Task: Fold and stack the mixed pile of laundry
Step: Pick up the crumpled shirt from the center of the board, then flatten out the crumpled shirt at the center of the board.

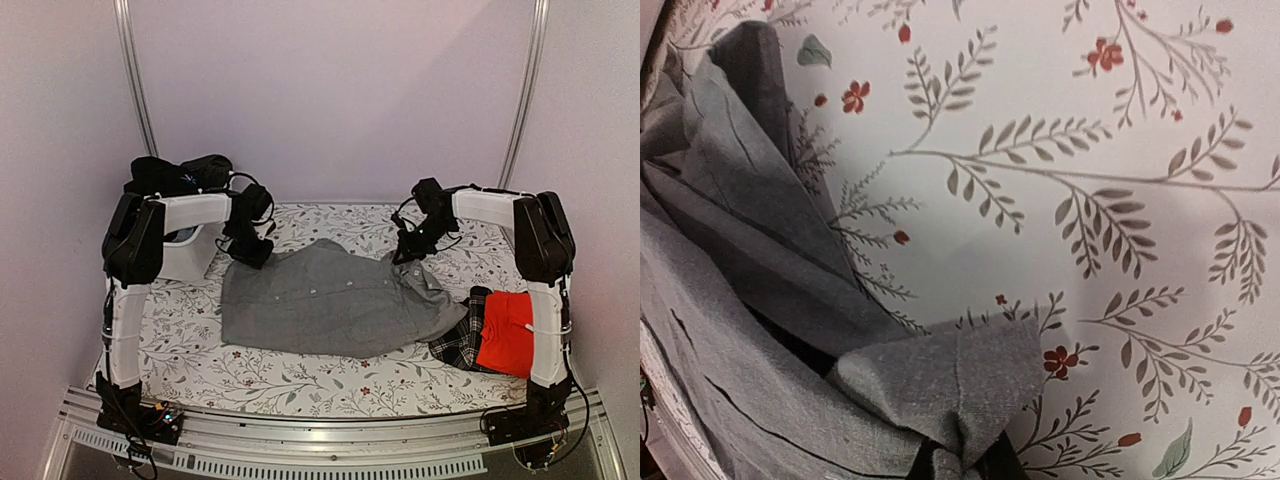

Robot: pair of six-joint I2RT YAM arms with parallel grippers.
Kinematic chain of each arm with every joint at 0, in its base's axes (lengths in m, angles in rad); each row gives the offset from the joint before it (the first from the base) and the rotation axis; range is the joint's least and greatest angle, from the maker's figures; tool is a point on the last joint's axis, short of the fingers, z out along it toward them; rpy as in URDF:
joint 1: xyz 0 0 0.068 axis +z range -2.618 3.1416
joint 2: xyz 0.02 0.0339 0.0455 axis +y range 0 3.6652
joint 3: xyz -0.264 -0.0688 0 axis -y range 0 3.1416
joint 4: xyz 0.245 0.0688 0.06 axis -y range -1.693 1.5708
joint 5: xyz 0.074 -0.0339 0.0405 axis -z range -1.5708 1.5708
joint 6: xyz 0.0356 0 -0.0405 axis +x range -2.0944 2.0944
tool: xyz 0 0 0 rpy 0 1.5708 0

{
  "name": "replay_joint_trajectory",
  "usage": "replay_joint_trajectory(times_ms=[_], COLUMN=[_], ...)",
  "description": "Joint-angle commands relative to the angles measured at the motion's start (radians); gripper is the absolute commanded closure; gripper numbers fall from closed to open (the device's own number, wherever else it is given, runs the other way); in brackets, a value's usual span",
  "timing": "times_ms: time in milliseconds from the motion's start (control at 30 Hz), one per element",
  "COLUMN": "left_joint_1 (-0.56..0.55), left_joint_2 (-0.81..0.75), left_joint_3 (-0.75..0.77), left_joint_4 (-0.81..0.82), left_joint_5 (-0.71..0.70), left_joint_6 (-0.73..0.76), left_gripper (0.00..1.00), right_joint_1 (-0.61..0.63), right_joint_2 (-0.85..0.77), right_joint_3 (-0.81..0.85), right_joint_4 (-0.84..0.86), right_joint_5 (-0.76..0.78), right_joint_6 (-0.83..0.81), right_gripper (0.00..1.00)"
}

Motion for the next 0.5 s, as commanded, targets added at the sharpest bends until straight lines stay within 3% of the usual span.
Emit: replay_joint_trajectory(times_ms=[0, 200, 300, 400, 467], left_joint_1=[0.035, 0.053, 0.061, 0.045, 0.014], left_joint_2=[-0.033, -0.069, -0.157, -0.312, -0.445], left_joint_3=[0.101, 0.313, 0.322, 0.169, -0.003], left_joint_4=[0.023, 0.045, 0.106, 0.182, 0.235], left_joint_5=[-0.018, -0.083, -0.058, 0.04, 0.091], left_joint_6=[0.002, 0.003, -0.001, 0.022, 0.066], left_gripper=[1.0, 1.0, 1.0, 1.0, 1.0], right_joint_1=[-0.038, -0.1, -0.102, -0.088, -0.056], right_joint_2=[-0.02, -0.053, -0.105, -0.203, -0.336], right_joint_3=[0.165, 0.368, 0.396, 0.267, 0.084], right_joint_4=[0.009, 0.045, 0.087, 0.153, 0.211], right_joint_5=[0.013, -0.061, -0.123, -0.2, -0.214], right_joint_6=[0.027, 0.073, 0.067, 0.055, 0.049], right_gripper=[1.0, 1.0, 1.0, 1.0, 1.0])
